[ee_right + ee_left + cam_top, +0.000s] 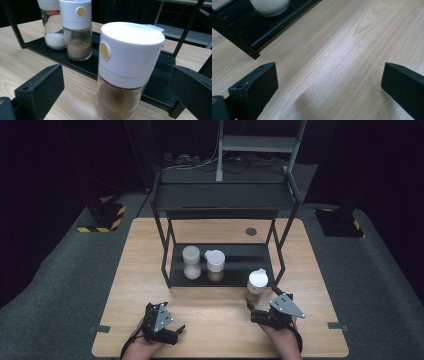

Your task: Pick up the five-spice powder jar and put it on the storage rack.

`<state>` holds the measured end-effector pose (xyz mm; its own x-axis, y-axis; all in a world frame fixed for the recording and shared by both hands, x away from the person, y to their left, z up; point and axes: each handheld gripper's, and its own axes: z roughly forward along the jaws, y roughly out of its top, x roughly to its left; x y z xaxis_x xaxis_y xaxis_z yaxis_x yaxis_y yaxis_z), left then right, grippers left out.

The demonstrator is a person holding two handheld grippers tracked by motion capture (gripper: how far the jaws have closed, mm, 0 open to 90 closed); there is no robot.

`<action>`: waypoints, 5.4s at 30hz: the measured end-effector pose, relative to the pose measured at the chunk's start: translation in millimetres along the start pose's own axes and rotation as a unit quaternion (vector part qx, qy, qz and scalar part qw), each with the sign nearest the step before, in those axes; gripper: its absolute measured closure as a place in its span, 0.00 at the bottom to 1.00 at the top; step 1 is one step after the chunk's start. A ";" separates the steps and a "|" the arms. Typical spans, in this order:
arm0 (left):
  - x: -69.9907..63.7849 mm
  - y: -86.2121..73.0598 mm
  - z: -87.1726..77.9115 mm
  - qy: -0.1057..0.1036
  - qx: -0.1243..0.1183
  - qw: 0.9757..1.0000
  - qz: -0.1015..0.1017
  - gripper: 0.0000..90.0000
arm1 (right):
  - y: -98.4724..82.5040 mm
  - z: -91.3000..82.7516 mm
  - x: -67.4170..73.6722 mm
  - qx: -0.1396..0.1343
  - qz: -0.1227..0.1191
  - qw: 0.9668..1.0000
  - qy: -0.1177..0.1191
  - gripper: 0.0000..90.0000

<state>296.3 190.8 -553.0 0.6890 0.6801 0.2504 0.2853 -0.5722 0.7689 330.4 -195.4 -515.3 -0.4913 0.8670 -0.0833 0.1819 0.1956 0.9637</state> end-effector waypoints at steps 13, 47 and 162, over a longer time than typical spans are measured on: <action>-0.2 -0.1 -0.3 0.000 -0.002 1.000 -0.001 0.01 | -4.3 16.4 -8.0 0.008 0.011 1.000 -0.003 0.00; 0.8 -0.4 -0.8 -0.002 -0.004 1.000 -0.005 0.01 | -5.2 34.5 -16.8 0.005 0.037 0.999 0.027 0.34; 3.8 -2.0 -3.5 -0.016 -0.019 1.000 -0.015 0.01 | 54.9 94.9 -17.8 0.001 0.026 1.000 -0.003 0.34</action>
<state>296.0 196.1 -551.5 0.7018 0.6812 0.2082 0.2815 -0.5337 0.7974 430.0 -156.7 -485.1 -0.4761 0.8787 -0.0352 0.2079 0.1513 0.9664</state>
